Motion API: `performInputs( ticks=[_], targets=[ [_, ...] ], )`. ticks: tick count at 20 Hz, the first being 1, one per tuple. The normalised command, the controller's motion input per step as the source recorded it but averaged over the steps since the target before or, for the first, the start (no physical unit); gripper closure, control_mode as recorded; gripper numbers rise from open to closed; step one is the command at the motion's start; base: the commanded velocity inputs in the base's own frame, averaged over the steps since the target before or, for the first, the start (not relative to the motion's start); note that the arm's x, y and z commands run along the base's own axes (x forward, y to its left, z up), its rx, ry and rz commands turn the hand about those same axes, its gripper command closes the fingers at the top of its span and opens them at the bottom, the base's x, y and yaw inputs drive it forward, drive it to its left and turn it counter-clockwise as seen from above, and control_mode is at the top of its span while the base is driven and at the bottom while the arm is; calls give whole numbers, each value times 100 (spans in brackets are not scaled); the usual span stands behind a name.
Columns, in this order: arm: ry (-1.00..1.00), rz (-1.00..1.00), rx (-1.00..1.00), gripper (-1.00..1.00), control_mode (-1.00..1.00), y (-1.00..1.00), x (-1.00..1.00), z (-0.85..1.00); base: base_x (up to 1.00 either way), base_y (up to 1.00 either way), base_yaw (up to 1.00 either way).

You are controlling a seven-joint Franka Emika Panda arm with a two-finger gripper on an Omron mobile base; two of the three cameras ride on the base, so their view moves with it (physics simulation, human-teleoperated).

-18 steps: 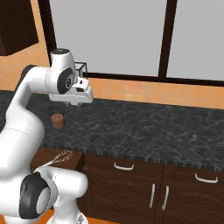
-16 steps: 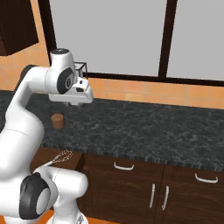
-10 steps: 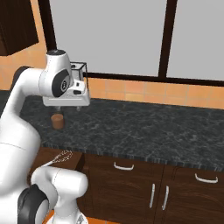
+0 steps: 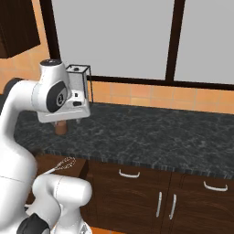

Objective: Pick the whisk from the drawer and place it on the counter.

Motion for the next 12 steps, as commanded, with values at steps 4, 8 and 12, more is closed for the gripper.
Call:
performInputs(
  ticks=[4,8,12],
  targets=[
    [0,5,0,-100,-100,-4,-7,-1,0,0,0],
    [0,2,0,-100,-100,-56,0,-6,0,0,0],
    [0,0,0,-100,-100,-33,0,-2,0,0,0]
  ],
)
